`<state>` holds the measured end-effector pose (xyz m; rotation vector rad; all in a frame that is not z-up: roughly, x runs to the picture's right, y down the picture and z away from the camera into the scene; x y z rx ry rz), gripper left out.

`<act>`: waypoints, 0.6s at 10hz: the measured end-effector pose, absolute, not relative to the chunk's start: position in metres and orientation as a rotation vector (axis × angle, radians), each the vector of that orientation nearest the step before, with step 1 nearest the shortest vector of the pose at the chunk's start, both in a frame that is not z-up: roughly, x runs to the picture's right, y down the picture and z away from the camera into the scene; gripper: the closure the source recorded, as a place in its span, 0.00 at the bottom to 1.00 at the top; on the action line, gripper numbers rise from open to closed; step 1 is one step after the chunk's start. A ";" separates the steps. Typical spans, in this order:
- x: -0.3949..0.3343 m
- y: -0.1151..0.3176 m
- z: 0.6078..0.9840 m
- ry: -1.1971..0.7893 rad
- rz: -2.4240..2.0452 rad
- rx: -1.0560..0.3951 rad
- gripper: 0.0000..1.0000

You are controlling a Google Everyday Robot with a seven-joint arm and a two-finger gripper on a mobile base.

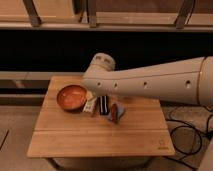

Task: Place the eraser in the ceramic cup

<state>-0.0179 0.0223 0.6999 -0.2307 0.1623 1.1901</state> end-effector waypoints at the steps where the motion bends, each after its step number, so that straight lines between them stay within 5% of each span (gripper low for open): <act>1: -0.020 0.021 0.702 0.152 1.191 -0.237 0.20; 6: -0.013 -0.003 0.790 0.094 1.290 -0.295 0.20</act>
